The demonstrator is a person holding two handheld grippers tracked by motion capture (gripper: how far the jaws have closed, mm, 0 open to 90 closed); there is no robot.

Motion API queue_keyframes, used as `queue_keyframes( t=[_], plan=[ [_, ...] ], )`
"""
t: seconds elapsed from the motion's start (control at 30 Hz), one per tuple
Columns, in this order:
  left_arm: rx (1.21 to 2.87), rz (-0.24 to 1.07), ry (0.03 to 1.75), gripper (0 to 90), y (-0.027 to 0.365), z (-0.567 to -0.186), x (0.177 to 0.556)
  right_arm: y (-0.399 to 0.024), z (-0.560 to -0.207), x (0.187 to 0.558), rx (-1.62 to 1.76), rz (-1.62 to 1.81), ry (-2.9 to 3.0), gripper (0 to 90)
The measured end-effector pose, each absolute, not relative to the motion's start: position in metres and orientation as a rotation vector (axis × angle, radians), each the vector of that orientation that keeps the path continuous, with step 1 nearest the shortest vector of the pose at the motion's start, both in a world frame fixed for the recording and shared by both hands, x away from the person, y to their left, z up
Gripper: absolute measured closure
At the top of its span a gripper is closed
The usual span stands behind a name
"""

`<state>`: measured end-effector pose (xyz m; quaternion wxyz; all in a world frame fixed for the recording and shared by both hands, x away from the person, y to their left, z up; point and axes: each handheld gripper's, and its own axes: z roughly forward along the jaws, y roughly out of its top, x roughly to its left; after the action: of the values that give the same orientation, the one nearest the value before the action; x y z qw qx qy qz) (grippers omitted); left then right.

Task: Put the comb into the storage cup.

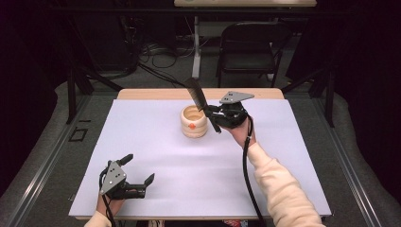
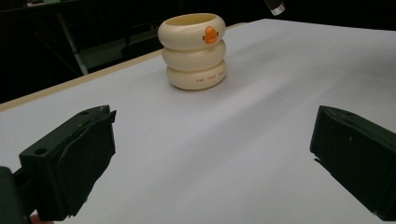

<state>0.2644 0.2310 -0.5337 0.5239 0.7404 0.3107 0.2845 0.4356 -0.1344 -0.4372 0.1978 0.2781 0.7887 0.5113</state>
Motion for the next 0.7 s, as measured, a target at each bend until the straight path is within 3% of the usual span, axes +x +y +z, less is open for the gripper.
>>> queue_keyframes(
  t=[0.7],
  plan=[
    [1.771, 0.681, 0.742, 0.0, 0.2310, -0.5337, 0.2644, -0.1259, -0.4351, 0.4453, 0.779, 1.416, 2.214, 71.5]
  ],
)
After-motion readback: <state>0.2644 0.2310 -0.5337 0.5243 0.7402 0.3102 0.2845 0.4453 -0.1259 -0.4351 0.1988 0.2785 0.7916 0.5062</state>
